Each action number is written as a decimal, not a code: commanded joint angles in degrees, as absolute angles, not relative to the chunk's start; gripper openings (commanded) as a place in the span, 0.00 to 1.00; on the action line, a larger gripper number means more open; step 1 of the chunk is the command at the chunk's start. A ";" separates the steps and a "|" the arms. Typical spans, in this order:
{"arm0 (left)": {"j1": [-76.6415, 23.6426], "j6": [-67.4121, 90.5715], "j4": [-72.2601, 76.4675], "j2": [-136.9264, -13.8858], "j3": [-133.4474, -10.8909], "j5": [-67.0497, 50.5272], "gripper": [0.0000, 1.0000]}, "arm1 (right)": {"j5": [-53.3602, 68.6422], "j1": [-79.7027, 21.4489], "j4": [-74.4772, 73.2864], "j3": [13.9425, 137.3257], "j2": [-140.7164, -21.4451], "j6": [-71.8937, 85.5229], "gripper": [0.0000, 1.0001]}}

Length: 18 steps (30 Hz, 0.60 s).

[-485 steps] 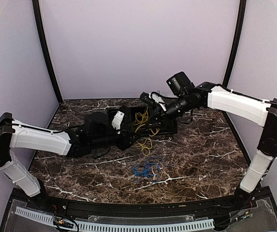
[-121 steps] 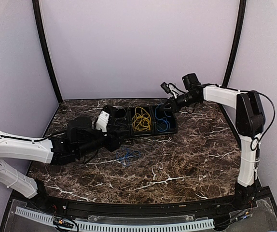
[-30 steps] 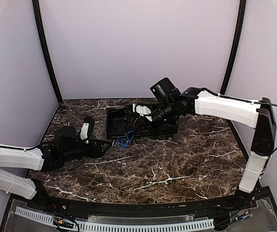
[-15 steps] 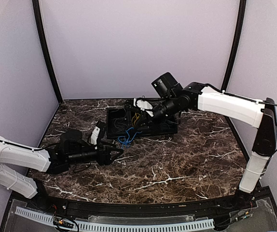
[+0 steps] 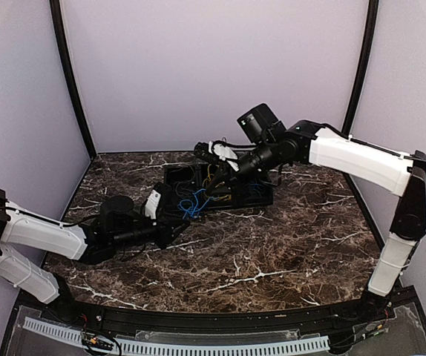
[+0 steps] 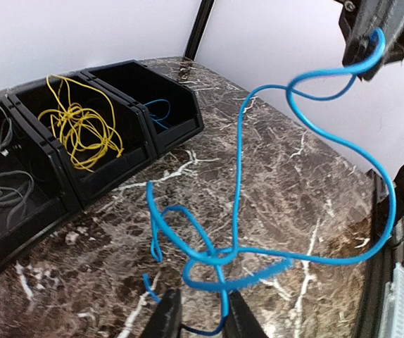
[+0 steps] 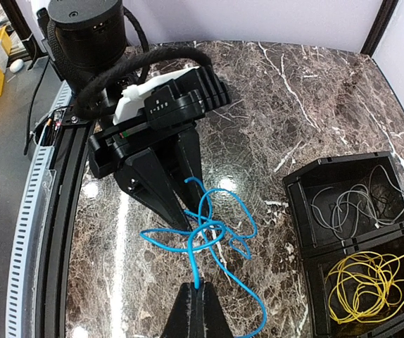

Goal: Untangle the cables

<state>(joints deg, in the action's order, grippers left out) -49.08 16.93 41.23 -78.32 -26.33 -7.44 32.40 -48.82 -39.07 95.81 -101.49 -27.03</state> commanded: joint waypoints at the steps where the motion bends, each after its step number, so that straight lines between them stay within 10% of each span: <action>1: -49.39 14.44 42.74 -78.41 -27.75 -3.33 0.15 | 34.82 -46.72 -38.53 97.24 -98.84 -25.28 0.00; 5: -49.31 14.30 39.45 -75.89 -26.68 1.54 0.01 | 35.81 -43.22 -37.91 94.88 -97.49 -24.90 0.00; 18: -43.47 20.34 30.49 -56.02 -16.52 13.39 0.00 | 36.74 -24.81 -31.88 83.96 -90.37 -23.55 0.00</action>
